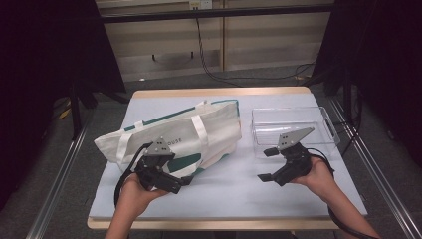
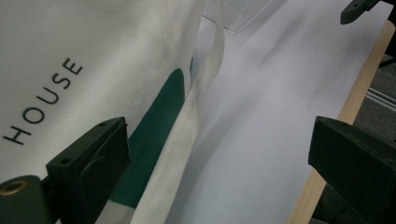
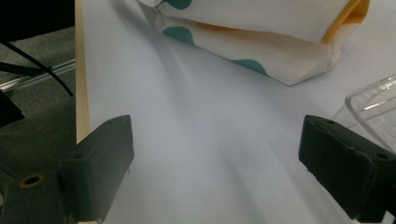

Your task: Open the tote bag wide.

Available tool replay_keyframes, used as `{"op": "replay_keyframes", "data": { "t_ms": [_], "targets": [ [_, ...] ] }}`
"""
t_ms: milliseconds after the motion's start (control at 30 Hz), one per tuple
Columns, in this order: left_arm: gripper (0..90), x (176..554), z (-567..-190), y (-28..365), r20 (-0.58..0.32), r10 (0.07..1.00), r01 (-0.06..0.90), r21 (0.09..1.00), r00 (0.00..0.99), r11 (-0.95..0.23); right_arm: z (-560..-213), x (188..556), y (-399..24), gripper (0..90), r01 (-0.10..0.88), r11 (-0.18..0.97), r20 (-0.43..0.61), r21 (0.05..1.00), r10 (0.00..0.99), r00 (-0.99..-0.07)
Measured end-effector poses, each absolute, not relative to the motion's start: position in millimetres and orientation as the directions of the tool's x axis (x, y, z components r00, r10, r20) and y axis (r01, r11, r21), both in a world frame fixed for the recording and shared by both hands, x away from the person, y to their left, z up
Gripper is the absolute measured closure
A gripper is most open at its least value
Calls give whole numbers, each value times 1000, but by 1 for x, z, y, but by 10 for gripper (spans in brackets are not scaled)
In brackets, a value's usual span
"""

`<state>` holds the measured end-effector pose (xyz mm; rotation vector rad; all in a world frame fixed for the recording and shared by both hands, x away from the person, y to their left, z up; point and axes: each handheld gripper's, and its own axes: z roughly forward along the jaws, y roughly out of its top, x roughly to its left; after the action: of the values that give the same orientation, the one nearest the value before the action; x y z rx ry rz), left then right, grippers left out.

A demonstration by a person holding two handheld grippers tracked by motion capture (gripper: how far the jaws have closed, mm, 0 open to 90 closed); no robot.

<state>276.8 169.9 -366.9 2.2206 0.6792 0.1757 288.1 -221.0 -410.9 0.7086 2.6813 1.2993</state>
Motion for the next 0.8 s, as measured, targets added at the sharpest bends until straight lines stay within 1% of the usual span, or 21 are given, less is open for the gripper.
{"op": "replay_keyframes", "data": {
  "t_ms": [100, 200, 533, 800],
  "targets": [
    [54, 278, -364, 170, -75, 523, 408, 723, 849, -558, -408, 291, -217, 108, 370, 528, 133, 764, 432, -892],
    [54, 279, -363, 169, -89, 520, 412, 727, 850, -549, -405, 292, -214, 113, 369, 527, 136, 765, 428, -893],
    [55, 285, -359, 167, -76, 506, 400, 716, 859, -572, -389, 300, -195, 131, 338, 541, 123, 770, 394, -911],
    [55, 292, -346, 172, -62, 513, 396, 717, 856, -574, -388, 303, -186, 134, 340, 542, 134, 769, 383, -914]
  ]
}}
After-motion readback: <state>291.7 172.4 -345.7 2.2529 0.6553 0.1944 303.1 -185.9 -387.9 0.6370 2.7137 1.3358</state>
